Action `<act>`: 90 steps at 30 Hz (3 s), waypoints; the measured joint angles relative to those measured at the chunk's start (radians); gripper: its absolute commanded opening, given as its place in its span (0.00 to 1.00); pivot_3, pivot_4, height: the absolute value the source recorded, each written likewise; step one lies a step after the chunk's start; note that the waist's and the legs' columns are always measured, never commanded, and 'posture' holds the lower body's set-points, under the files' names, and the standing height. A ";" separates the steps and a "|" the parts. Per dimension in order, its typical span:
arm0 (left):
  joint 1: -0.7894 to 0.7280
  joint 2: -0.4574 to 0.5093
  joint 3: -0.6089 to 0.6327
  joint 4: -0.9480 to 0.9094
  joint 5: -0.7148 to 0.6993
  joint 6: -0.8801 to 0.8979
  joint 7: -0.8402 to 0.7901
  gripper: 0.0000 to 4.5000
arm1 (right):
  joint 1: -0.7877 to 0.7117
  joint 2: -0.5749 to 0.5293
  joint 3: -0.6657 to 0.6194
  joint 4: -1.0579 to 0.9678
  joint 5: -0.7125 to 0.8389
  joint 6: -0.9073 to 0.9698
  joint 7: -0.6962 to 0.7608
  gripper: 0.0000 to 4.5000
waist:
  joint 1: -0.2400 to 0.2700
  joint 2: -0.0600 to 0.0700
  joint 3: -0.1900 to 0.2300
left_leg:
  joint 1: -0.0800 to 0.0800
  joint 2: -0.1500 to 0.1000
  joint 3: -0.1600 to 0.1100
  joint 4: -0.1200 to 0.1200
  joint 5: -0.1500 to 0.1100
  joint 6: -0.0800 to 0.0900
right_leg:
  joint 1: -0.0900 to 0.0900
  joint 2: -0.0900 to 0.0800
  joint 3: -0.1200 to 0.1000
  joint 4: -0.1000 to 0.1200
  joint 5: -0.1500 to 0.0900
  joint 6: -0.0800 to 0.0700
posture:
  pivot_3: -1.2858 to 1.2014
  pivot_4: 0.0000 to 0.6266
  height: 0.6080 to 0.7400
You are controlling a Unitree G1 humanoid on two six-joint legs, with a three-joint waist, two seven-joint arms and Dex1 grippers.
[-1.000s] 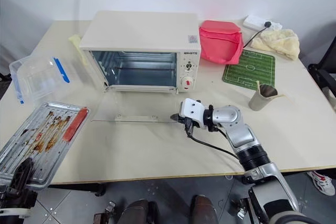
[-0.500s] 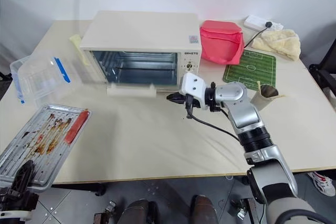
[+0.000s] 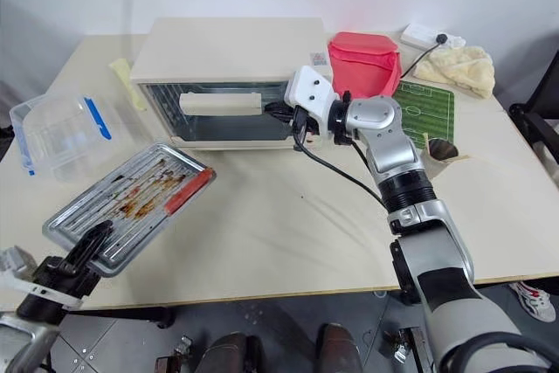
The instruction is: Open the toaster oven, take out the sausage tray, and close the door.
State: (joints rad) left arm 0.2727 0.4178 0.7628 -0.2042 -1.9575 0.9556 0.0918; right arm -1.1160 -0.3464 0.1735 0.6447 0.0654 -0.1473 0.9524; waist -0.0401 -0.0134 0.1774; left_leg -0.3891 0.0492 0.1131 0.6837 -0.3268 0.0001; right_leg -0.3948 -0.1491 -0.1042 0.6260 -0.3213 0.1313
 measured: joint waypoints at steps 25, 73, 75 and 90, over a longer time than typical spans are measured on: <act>-0.733 0.344 -0.552 0.603 0.089 0.500 -0.160 0.00 | 0.536 -0.426 -0.072 -0.846 0.164 0.533 0.140 0.01 | 0.016 0.000 0.000 | -0.001 -0.002 0.001 -0.003 0.000 -0.003 | 0.000 0.001 -0.002 0.000 0.001 0.003 | 0.52 0.24 1.00; -1.156 0.144 -0.779 0.966 1.196 0.396 -1.017 0.99 | 0.710 -0.543 -0.184 -0.798 0.121 0.603 0.018 1.00 | 0.048 0.004 -0.002 | 0.005 -0.002 0.008 -0.001 0.005 -0.002 | 0.003 0.000 0.000 0.002 0.001 0.004 | 0.52 0.24 1.00; -1.151 0.173 -0.782 0.947 1.209 0.387 -1.026 0.99 | 0.709 -0.548 -0.184 -0.799 0.121 0.606 0.021 1.00 | 0.041 0.004 -0.002 | 0.004 -0.002 0.008 -0.001 0.006 -0.002 | 0.003 0.000 0.000 0.002 0.001 0.004 | 0.52 0.24 1.00; -0.737 0.394 -0.539 0.529 1.311 -0.328 -1.262 0.99 | 0.800 -0.595 -0.257 -0.788 0.215 0.488 0.174 1.00 | 0.040 0.000 0.001 | -0.002 -0.001 0.009 -0.002 0.004 -0.001 | -0.003 -0.001 -0.003 0.000 0.001 0.003 | 0.52 0.24 1.00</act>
State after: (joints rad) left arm -0.4638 0.8120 0.2238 0.3251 -0.6469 0.6280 -1.1697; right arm -0.3160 -0.9409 -0.0830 -0.1438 0.2808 0.3407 1.1261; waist 0.0001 -0.0135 0.1782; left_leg -0.3912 0.0486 0.1221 0.6816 -0.3231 -0.0010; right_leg -0.3975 -0.1497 -0.1070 0.6255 -0.3201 0.1339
